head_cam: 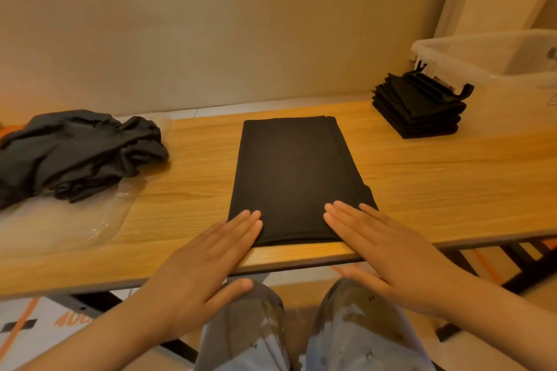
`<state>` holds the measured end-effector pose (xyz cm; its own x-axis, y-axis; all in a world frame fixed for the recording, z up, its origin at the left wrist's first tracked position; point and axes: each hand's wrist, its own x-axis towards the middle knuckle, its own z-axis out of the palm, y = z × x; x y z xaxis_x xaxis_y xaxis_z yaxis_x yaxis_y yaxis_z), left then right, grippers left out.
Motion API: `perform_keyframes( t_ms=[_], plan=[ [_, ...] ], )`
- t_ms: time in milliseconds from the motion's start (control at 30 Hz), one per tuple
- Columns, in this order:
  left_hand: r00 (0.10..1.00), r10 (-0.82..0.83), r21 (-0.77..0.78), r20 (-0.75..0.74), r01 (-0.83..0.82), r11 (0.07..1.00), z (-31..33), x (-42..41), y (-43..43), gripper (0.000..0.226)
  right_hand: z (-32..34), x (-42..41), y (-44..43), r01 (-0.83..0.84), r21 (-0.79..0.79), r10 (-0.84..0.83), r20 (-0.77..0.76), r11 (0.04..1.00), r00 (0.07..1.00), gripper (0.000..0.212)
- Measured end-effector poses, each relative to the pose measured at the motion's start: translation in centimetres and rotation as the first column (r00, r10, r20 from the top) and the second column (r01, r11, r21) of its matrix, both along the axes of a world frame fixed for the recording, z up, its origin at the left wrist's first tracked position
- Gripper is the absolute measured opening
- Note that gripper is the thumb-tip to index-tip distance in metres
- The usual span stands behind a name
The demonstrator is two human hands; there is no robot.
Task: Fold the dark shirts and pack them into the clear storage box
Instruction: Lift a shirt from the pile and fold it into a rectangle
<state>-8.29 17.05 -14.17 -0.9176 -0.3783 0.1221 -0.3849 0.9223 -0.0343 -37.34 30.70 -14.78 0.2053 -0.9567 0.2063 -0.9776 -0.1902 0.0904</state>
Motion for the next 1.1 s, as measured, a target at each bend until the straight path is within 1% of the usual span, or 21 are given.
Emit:
perform_keyframes(
  t_ms=[67, 167, 233, 300, 433, 467, 567, 633, 667, 700, 733, 767, 800, 900, 1000, 1033, 1100],
  plan=[
    [0.999, 0.005, -0.063, -0.035, -0.007, 0.998, -0.8, 0.2, 0.3, 0.064, -0.8, 0.2, 0.1, -0.035, -0.098, 0.037, 0.016, 0.995, 0.999, 0.059],
    [0.983, -0.073, -0.127, -0.168, 0.052, 0.991, -2.0, 0.2, 0.2, 0.055, -1.1, 0.0, 0.4, -0.114, -0.234, 0.130, 0.058, 0.966, 0.990, 0.045],
    [0.961, -0.140, -0.187, -0.238, 0.096, 0.978, -2.5, 0.4, 0.0, 0.047, -1.1, -0.3, 0.7, -0.184, -0.298, 0.208, 0.050, 0.937, 0.977, 0.038],
    [0.941, -0.181, -0.172, -0.287, 0.135, 0.976, -2.7, 0.6, 0.1, 0.041, -1.0, -0.7, 1.0, -0.239, -0.317, 0.260, 0.025, 0.918, 0.965, 0.035],
    [0.918, -0.212, -0.108, -0.335, 0.186, 0.977, -2.1, 1.0, 0.5, 0.036, -0.5, -1.5, 1.3, -0.279, -0.316, 0.302, 0.024, 0.907, 0.953, 0.038],
    [0.917, -0.204, -0.075, -0.343, 0.189, 0.979, -1.8, 1.1, 0.5, 0.037, -0.3, -1.7, 1.4, -0.279, -0.303, 0.306, 0.045, 0.911, 0.951, 0.037],
    [0.928, -0.135, 0.055, -0.348, 0.164, 0.985, -0.3, 1.2, 0.4, 0.043, 1.2, -2.0, 1.2, -0.218, -0.148, 0.241, 0.170, 0.965, 0.955, 0.038],
    [0.914, -0.052, 0.187, -0.402, 0.138, 0.973, 1.7, 0.8, 0.1, 0.040, 2.8, -2.2, 0.8, -0.125, -0.061, 0.138, 0.326, 0.990, 0.935, 0.040],
    [0.898, -0.008, 0.255, -0.439, 0.133, 0.958, 2.8, 0.4, -0.2, 0.039, 3.8, -2.1, 0.5, -0.078, -0.031, 0.084, 0.427, 0.996, 0.900, 0.040],
    [0.880, 0.035, 0.311, -0.473, 0.130, 0.941, 3.9, -0.1, -0.6, 0.037, 5.0, -2.1, 0.1, -0.040, 0.005, 0.031, 0.530, 0.999, 0.847, 0.035],
    [0.862, 0.073, 0.351, -0.502, 0.126, 0.928, 4.9, -0.7, -1.1, 0.033, 6.1, -2.3, -0.5, -0.018, 0.031, -0.005, 0.618, 0.999, 0.786, 0.025],
    [0.847, 0.110, 0.385, -0.521, 0.118, 0.915, 5.8, -1.3, -1.8, 0.028, 7.0, -2.5, -1.3, -0.004, 0.028, -0.016, 0.673, 1.000, 0.739, 0.022],
    [0.835, 0.150, 0.421, -0.529, 0.105, 0.901, 6.6, -2.1, -2.6, 0.023, 7.9, -2.8, -2.3, 0.003, 0.038, -0.029, 0.716, 0.999, 0.697, 0.026],
    [0.807, 0.293, 0.544, -0.513, 0.042, 0.838, 8.2, -4.5, -6.0, 0.019, 9.8, -4.1, -6.1, 0.021, 0.119, -0.108, 0.792, 0.993, 0.602, 0.018],
    [0.772, 0.420, 0.662, -0.477, 0.001, 0.750, 8.8, -7.0, -10.4, 0.015, 10.5, -6.0, -11.0, 0.099, 0.217, -0.234, 0.787, 0.971, 0.571, 0.011],
    [0.765, 0.449, 0.677, -0.462, -0.023, 0.735, 8.8, -7.9, -11.9, 0.013, 10.5, -6.6, -12.7, 0.118, 0.247, -0.270, 0.784, 0.962, 0.559, 0.011],
    [0.761, 0.483, 0.660, -0.433, -0.097, 0.745, 8.2, -9.6, -15.0, 0.011, 10.1, -7.7, -16.2, 0.151, 0.310, -0.341, 0.762, 0.939, 0.552, 0.011]
  ],
)
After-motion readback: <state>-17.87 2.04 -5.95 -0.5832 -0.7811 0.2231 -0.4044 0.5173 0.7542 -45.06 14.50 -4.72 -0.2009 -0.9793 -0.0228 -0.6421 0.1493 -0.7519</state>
